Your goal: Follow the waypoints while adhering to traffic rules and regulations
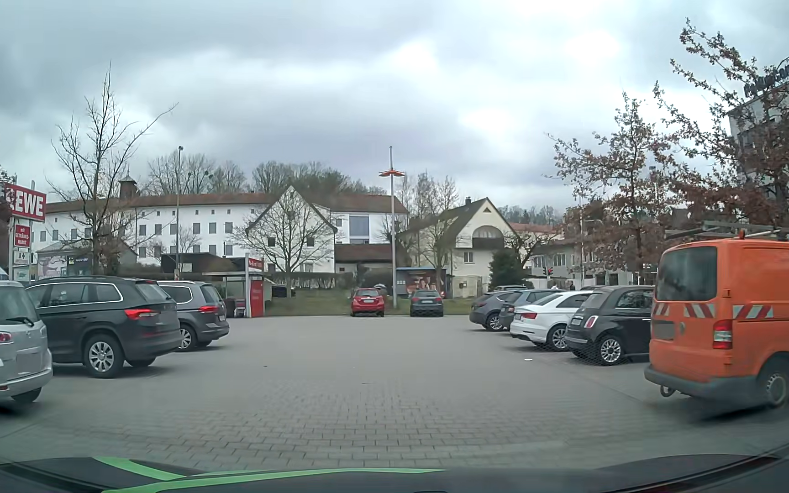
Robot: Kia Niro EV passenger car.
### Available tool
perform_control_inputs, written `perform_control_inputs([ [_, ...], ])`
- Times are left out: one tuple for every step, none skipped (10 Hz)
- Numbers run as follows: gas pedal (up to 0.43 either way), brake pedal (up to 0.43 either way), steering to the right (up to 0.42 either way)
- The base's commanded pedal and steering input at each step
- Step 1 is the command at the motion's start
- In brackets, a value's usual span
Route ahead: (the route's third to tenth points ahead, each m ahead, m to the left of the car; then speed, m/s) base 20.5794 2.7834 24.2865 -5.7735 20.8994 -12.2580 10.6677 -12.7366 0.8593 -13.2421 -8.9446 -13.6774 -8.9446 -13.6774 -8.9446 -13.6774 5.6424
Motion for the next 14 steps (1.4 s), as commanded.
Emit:
perform_control_inputs([
  [0.15, 0.0, -0.04],
  [0.15, 0.0, -0.036],
  [0.138, 0.0, -0.029],
  [0.138, 0.0, -0.022],
  [0.13, 0.0, -0.017],
  [0.067, 0.0, -0.011],
  [0.0, 0.0, -0.009],
  [0.0, 0.0, -0.008],
  [0.0, 0.0, -0.007],
  [0.0, 0.0, -0.008],
  [0.0, 0.0, -0.006],
  [0.0, 0.0, -0.005],
  [0.0, 0.0, -0.005],
  [0.0, 0.0, -0.006],
])
